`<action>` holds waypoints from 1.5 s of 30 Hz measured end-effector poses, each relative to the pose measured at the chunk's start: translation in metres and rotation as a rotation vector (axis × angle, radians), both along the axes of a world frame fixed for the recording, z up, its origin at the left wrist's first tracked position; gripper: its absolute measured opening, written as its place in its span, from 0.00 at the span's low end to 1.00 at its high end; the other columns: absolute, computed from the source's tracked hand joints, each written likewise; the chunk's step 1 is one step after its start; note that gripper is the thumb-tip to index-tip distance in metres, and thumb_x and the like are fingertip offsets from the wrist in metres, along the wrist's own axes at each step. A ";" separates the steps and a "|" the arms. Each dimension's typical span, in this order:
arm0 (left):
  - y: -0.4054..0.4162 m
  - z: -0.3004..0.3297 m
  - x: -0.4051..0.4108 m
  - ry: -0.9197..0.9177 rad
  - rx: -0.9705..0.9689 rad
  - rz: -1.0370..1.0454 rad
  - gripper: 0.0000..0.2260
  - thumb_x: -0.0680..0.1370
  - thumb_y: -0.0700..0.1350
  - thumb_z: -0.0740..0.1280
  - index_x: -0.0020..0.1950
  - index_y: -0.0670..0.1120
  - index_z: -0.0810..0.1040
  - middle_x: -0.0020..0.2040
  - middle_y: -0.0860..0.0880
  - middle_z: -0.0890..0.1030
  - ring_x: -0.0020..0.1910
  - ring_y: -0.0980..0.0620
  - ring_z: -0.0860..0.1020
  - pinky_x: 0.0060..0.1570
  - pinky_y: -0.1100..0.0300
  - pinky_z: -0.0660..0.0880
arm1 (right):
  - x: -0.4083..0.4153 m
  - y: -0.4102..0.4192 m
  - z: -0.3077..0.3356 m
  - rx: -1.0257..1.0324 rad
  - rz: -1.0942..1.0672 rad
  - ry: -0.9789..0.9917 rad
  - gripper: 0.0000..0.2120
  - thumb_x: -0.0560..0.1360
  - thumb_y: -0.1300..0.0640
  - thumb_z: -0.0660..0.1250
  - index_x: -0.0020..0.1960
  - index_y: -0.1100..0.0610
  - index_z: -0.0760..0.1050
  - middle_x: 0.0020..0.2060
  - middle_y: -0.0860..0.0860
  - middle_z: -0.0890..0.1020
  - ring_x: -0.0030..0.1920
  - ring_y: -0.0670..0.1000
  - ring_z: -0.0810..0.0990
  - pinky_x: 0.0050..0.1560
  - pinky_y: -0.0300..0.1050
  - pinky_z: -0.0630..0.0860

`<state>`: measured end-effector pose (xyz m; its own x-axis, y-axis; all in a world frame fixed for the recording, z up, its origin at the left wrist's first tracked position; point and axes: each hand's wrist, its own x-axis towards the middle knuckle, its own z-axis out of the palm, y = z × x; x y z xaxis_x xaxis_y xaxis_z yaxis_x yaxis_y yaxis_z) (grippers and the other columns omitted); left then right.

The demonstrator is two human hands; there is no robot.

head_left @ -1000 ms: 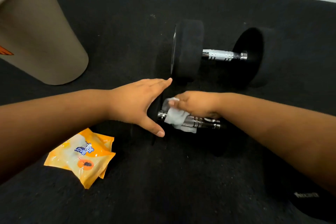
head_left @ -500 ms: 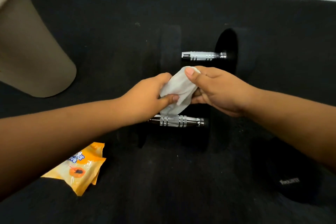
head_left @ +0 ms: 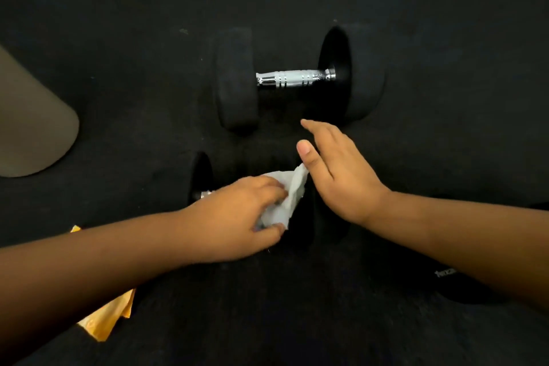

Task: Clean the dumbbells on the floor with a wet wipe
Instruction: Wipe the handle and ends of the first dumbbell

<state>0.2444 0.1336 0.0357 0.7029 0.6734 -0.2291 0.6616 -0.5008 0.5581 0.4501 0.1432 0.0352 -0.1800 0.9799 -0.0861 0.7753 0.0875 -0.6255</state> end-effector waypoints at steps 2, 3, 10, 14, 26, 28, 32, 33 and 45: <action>0.000 0.002 -0.002 -0.036 0.024 0.000 0.25 0.76 0.62 0.51 0.64 0.52 0.75 0.64 0.59 0.73 0.64 0.60 0.68 0.64 0.64 0.66 | 0.000 0.003 -0.003 -0.005 -0.022 0.064 0.32 0.79 0.36 0.45 0.76 0.53 0.59 0.73 0.49 0.65 0.73 0.49 0.62 0.72 0.46 0.60; 0.000 0.001 -0.002 -0.100 0.056 0.052 0.25 0.77 0.60 0.49 0.62 0.51 0.77 0.63 0.58 0.74 0.63 0.60 0.68 0.64 0.65 0.65 | 0.001 0.005 -0.005 -0.001 -0.033 0.088 0.31 0.79 0.36 0.45 0.75 0.52 0.59 0.72 0.49 0.66 0.73 0.49 0.62 0.72 0.46 0.60; 0.016 -0.045 0.036 0.227 0.305 -0.056 0.19 0.81 0.51 0.54 0.69 0.44 0.67 0.59 0.47 0.76 0.56 0.48 0.76 0.59 0.54 0.69 | 0.001 0.019 -0.005 -0.029 -0.110 0.222 0.24 0.79 0.39 0.48 0.65 0.52 0.70 0.57 0.46 0.77 0.57 0.41 0.72 0.58 0.35 0.68; 0.057 -0.041 0.040 0.337 -0.078 -0.206 0.17 0.82 0.57 0.55 0.61 0.46 0.70 0.51 0.50 0.75 0.47 0.51 0.76 0.49 0.58 0.72 | 0.000 0.023 -0.005 -0.050 -0.124 0.227 0.24 0.81 0.41 0.49 0.56 0.57 0.75 0.47 0.52 0.81 0.50 0.48 0.78 0.54 0.50 0.74; 0.059 -0.030 0.027 0.092 0.220 -0.063 0.27 0.74 0.66 0.60 0.64 0.48 0.69 0.58 0.51 0.72 0.56 0.52 0.72 0.56 0.53 0.73 | 0.001 0.028 -0.008 -0.034 -0.091 0.163 0.25 0.81 0.43 0.50 0.49 0.62 0.77 0.46 0.56 0.81 0.50 0.52 0.77 0.54 0.51 0.71; 0.053 -0.027 0.025 0.132 0.133 -0.142 0.21 0.77 0.61 0.61 0.62 0.48 0.70 0.57 0.51 0.73 0.56 0.52 0.74 0.55 0.54 0.73 | 0.001 0.028 -0.008 -0.046 -0.088 0.156 0.25 0.82 0.44 0.51 0.50 0.62 0.77 0.46 0.56 0.81 0.50 0.52 0.77 0.54 0.50 0.70; 0.055 -0.034 0.035 0.284 -0.035 -0.156 0.17 0.80 0.60 0.57 0.57 0.48 0.70 0.53 0.50 0.77 0.46 0.53 0.75 0.46 0.58 0.71 | 0.001 0.026 -0.006 -0.051 -0.083 0.142 0.25 0.81 0.44 0.52 0.50 0.63 0.77 0.46 0.57 0.81 0.51 0.51 0.76 0.54 0.49 0.70; 0.061 -0.034 0.039 0.311 -0.106 -0.168 0.17 0.79 0.60 0.57 0.55 0.48 0.71 0.51 0.49 0.78 0.44 0.52 0.76 0.45 0.57 0.71 | 0.001 0.025 -0.005 -0.049 -0.080 0.138 0.25 0.81 0.44 0.52 0.50 0.63 0.77 0.46 0.57 0.81 0.50 0.51 0.76 0.54 0.49 0.70; 0.028 -0.040 0.042 0.464 0.505 -0.298 0.18 0.82 0.53 0.52 0.64 0.42 0.69 0.56 0.44 0.76 0.49 0.45 0.78 0.45 0.53 0.69 | 0.003 0.018 -0.014 0.075 -0.041 0.113 0.27 0.78 0.38 0.48 0.48 0.56 0.77 0.41 0.49 0.78 0.46 0.46 0.75 0.50 0.45 0.71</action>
